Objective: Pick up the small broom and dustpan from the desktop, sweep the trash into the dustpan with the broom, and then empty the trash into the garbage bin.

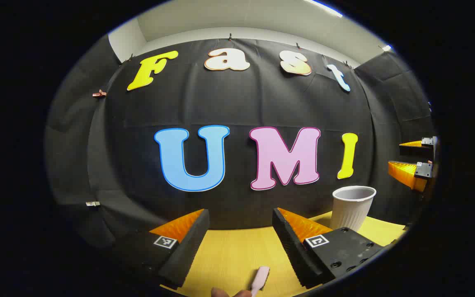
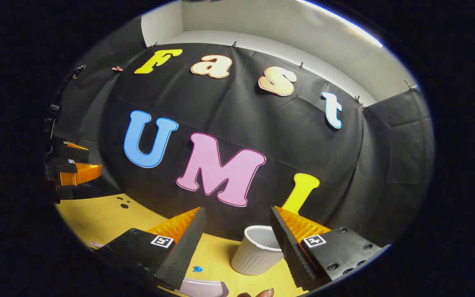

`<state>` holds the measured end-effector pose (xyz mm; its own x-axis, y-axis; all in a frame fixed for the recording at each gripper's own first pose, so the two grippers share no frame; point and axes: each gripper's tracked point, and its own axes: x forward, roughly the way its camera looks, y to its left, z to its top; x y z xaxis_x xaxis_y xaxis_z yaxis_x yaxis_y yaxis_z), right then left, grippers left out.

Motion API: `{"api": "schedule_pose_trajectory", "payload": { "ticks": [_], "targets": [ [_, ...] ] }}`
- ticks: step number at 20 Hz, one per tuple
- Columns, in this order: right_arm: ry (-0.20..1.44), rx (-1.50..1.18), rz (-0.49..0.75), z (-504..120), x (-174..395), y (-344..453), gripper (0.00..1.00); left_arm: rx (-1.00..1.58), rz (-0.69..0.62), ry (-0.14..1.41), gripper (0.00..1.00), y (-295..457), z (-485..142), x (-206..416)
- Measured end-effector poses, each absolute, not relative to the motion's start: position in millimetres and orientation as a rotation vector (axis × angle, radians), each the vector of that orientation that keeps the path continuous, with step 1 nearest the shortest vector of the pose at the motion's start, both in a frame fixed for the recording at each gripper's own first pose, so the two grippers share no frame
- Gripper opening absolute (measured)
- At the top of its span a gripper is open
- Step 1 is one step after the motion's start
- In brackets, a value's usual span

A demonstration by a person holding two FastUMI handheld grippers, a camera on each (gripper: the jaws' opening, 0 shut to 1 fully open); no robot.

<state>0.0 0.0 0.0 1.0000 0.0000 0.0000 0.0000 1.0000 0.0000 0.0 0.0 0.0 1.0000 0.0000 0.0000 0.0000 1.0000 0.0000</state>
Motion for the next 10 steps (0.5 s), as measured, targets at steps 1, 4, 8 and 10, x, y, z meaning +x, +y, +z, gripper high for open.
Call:
{"api": "schedule_pose_trajectory", "payload": {
  "ticks": [1,4,8,10],
  "targets": [
    [-0.001,0.0,0.007,0,-1,2,0.98,-0.001,0.001,0.002,0.97,1,-2,0],
    [0.002,0.005,0.013,-1,1,1,0.96,-0.006,0.004,0.004,0.97,2,-3,1],
    [0.025,0.009,0.022,-8,-1,2,0.98,-0.003,-0.006,0.008,0.97,-3,-4,0],
    [0.039,0.014,0.032,-12,-5,4,0.98,0.002,-0.008,0.006,0.97,-4,-5,-2]
  ]
}}
